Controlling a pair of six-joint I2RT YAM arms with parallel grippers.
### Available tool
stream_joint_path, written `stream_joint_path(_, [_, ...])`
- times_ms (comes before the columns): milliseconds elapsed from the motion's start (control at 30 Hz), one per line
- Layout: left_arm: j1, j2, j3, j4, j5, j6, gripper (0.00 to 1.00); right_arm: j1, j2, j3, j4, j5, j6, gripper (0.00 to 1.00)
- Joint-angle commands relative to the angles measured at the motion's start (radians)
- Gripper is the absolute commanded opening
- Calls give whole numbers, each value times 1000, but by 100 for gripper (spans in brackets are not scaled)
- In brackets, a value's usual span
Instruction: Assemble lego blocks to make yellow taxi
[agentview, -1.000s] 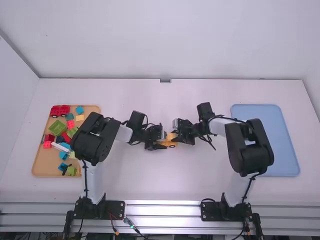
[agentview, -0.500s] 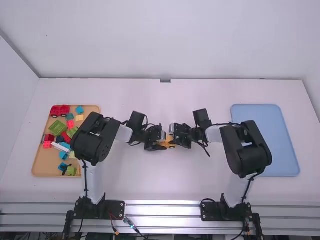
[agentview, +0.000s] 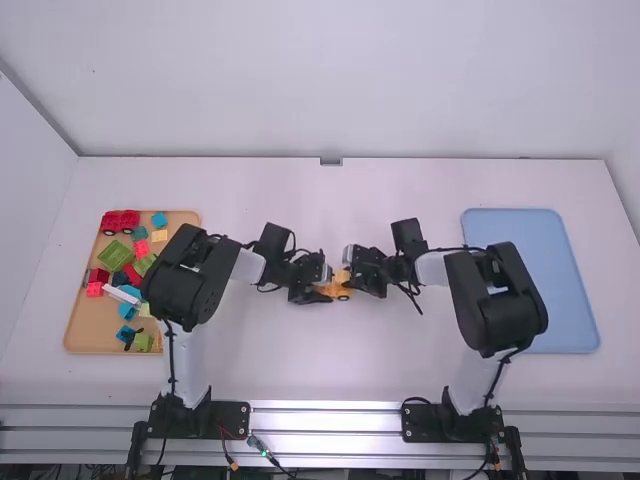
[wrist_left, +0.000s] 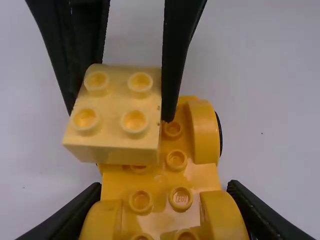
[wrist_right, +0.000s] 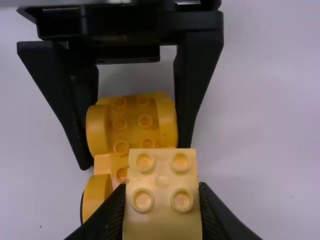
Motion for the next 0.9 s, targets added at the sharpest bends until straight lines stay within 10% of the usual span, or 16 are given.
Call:
stream_joint_path(0, [3,25,-7,-3,-27,-5,52,21,-7,-18,-28,3,-10,15])
stream_joint_path(867, [-4,25,-7,-2,-32,-4,53,-59,-25,-7,-115,-187,-174,7])
